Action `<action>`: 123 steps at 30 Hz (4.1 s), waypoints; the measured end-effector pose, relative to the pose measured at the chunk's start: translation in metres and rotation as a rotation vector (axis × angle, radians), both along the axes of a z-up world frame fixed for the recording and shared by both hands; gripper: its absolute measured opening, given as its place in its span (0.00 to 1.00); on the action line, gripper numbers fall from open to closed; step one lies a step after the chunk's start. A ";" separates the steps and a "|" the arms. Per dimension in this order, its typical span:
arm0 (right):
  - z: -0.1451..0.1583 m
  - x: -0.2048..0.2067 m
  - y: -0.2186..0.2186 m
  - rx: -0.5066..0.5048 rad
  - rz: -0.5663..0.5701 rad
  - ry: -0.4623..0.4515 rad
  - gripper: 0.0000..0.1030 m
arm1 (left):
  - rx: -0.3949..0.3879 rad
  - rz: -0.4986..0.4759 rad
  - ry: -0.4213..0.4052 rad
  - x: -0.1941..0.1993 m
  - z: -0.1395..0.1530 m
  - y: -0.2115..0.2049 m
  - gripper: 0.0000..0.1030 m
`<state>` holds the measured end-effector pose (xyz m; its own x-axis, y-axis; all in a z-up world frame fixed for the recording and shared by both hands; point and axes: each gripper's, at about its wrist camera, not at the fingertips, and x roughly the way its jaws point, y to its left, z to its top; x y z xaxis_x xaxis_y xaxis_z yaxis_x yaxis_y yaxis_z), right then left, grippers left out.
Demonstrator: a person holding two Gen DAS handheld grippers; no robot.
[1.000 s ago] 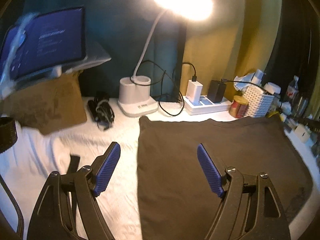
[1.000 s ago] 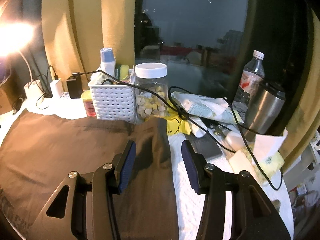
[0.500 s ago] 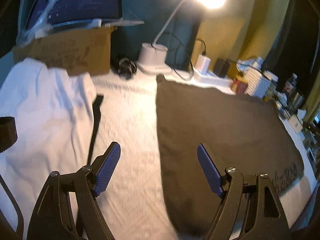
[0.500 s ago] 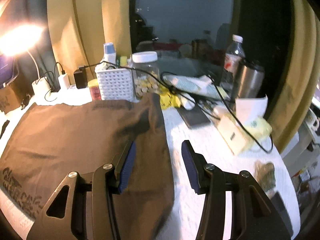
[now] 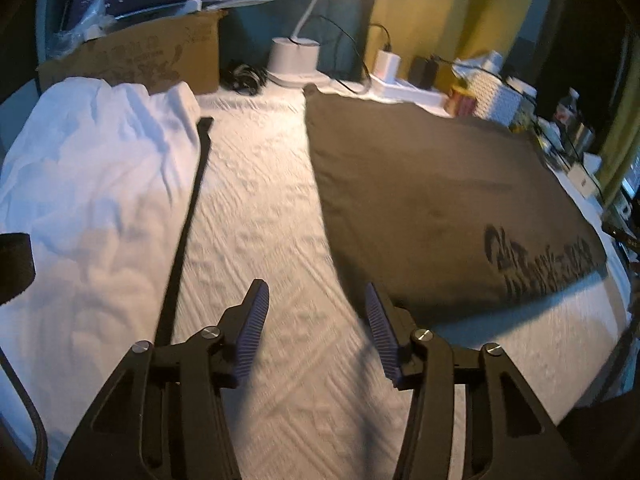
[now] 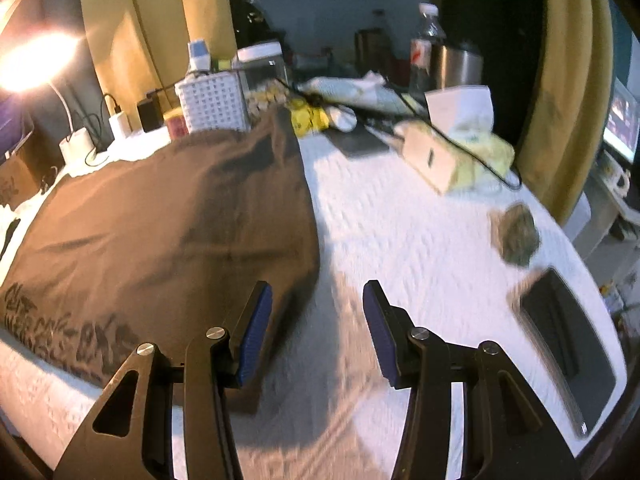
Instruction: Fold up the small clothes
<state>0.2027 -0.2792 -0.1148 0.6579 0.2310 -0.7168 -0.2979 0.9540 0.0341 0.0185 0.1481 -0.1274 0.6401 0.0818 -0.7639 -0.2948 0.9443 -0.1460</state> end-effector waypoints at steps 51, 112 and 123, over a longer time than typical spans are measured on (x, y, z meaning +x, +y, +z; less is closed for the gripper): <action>-0.020 -0.019 -0.034 0.051 -0.070 0.085 0.05 | 0.143 -0.003 0.094 -0.006 -0.006 -0.012 0.01; -0.017 -0.103 -0.021 0.001 -0.043 0.015 0.10 | -0.004 -0.065 -0.060 -0.049 -0.004 -0.040 0.00; -0.021 -0.107 -0.019 -0.016 -0.073 0.014 0.10 | -0.014 -0.097 -0.038 -0.049 -0.013 -0.038 0.00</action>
<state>0.0961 -0.2977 -0.1361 0.6626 0.1712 -0.7291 -0.2267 0.9737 0.0225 -0.0308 0.1099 -0.1405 0.6731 0.0072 -0.7395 -0.1961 0.9659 -0.1690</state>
